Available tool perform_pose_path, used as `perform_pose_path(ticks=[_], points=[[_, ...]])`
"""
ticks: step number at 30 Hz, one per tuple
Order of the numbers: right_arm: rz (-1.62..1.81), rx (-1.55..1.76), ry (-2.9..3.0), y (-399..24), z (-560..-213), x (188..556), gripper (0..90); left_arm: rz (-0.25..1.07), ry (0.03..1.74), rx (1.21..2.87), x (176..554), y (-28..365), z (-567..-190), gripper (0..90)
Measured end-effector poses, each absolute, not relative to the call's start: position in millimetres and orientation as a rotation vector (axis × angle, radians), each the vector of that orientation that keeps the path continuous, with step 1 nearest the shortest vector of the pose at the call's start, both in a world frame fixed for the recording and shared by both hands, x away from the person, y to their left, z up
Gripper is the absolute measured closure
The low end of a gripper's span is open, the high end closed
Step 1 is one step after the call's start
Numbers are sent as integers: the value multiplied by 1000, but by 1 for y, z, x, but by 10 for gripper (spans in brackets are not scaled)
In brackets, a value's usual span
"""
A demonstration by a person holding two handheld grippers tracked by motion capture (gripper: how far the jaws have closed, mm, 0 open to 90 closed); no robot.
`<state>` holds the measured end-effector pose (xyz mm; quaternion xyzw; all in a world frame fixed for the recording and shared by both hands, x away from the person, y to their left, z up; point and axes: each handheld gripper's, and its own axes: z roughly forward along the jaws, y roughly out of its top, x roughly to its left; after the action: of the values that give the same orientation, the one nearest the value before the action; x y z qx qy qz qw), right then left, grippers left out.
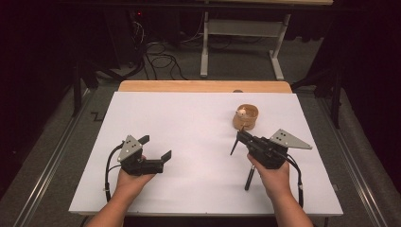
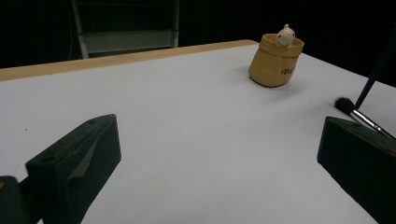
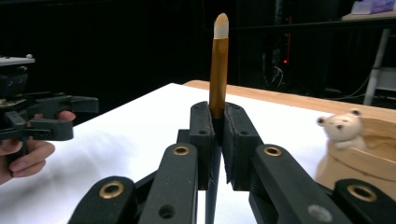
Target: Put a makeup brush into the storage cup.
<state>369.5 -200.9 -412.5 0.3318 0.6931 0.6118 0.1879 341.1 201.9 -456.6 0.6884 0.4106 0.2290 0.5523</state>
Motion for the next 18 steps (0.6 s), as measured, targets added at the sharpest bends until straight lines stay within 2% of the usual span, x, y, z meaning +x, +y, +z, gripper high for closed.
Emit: perform_pose_path(ticks=[18], points=[[1673, 976, 1893, -225, -410, 371, 843, 518, 950, 1626, 340, 201, -456, 7]])
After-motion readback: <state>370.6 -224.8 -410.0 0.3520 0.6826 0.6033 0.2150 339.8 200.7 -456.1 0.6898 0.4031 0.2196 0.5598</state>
